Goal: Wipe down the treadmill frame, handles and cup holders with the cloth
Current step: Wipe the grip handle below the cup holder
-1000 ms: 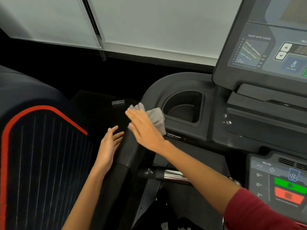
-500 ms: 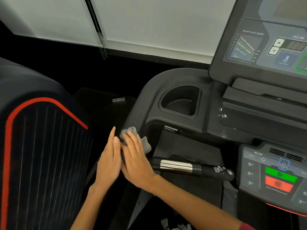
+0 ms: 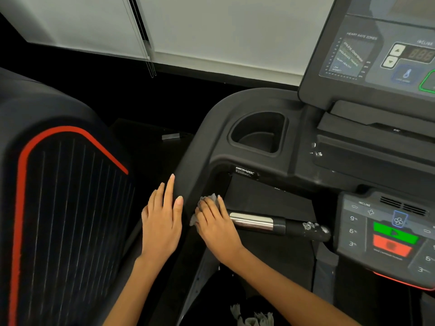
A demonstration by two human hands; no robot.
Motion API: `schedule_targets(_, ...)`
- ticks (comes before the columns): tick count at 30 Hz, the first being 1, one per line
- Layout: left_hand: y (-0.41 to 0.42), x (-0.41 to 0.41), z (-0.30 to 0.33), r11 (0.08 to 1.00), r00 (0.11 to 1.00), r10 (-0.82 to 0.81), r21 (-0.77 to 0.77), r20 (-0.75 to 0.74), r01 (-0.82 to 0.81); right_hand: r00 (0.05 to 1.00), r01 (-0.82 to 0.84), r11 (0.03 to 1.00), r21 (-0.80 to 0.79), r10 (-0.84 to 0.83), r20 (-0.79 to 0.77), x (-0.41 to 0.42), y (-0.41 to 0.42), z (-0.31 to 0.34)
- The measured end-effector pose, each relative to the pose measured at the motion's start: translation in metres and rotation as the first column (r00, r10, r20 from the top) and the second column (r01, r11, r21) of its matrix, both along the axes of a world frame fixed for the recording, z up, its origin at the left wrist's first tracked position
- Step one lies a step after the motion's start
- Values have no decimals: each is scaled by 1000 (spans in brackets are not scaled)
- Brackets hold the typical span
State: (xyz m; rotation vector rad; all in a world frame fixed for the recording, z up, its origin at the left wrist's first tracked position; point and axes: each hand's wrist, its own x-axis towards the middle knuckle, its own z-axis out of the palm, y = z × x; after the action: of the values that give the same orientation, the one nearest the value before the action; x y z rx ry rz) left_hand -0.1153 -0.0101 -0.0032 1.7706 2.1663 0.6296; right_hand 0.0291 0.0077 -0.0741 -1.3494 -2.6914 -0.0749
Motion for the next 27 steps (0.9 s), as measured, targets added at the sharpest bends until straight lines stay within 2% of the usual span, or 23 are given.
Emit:
schedule_targets(4,1,10,-1,997,988,-67,14,-140,69,994,-107,994,-34,107,-4,20,5,10)
schedule_targets(7,5,12,-4,992,966,-123,-16,-227,123,989,-149,989,4,149,18,40,4,14)
schedule_targets(10,6,10,-6,989,945,-144,-54,-293,134,989,-146,987,61,145,22,61,-2,12)
schedule_targets(15,5,10,-8,986,921,-162,-95,-354,137,995,-59,988,144,70,-76,89,-4,9)
schedule_targets(19,6,11,-10,986,910,-159,-102,-383,129,984,6,1000,28,-1,-176,73,2,14)
schedule_targets(23,6,12,-13,988,895,-154,-85,-419,130,988,48,995,-91,-60,-140,50,10,19)
schedule_targets(27,5,12,-14,977,844,-211,-70,-494,204,988,76,991,-111,-89,-122,28,12,23)
